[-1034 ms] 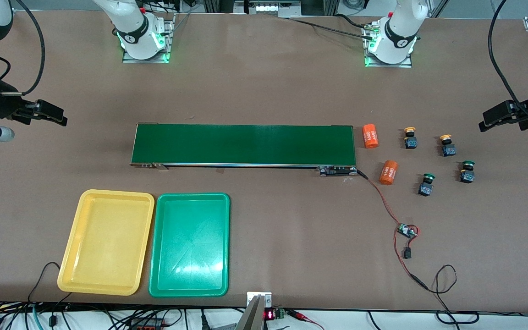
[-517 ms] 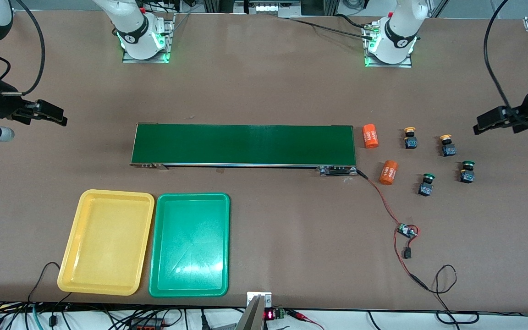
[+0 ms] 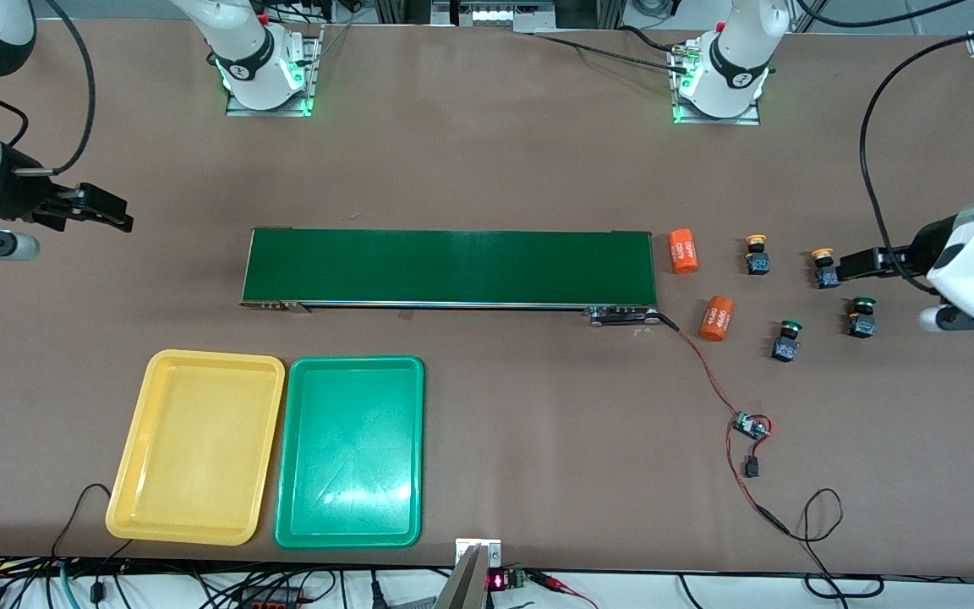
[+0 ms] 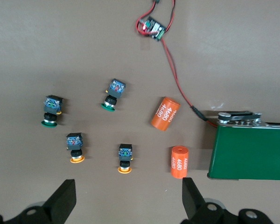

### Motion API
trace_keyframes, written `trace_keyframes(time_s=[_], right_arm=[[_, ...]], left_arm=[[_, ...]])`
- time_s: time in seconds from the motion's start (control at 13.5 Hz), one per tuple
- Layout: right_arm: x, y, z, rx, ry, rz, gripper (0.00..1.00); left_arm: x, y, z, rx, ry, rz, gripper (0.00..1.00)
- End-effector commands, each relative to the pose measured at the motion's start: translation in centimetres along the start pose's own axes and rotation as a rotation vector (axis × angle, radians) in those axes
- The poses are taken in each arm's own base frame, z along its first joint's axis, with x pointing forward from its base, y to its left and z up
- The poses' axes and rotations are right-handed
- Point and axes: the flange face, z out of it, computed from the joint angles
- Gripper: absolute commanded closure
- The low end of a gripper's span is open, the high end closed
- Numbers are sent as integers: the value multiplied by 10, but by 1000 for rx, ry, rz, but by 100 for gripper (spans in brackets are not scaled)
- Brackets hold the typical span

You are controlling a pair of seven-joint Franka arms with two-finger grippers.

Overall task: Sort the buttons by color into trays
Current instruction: 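Lower the left gripper onto a green-based push button and grasp it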

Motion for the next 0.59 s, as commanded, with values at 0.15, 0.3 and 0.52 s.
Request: trace_keyframes(time_s=[0.15, 0.3, 0.52], right_arm=[[-4, -9, -2, 0, 13, -4, 0], [-4, -8, -2, 2, 13, -2, 0], [-4, -7, -2, 2, 13, -1, 0]], left_arm=[[24, -23, 91, -7, -74, -30, 0], [22, -33, 121, -9, -72, -29, 0], [41, -38, 157, 41, 0, 53, 0]])
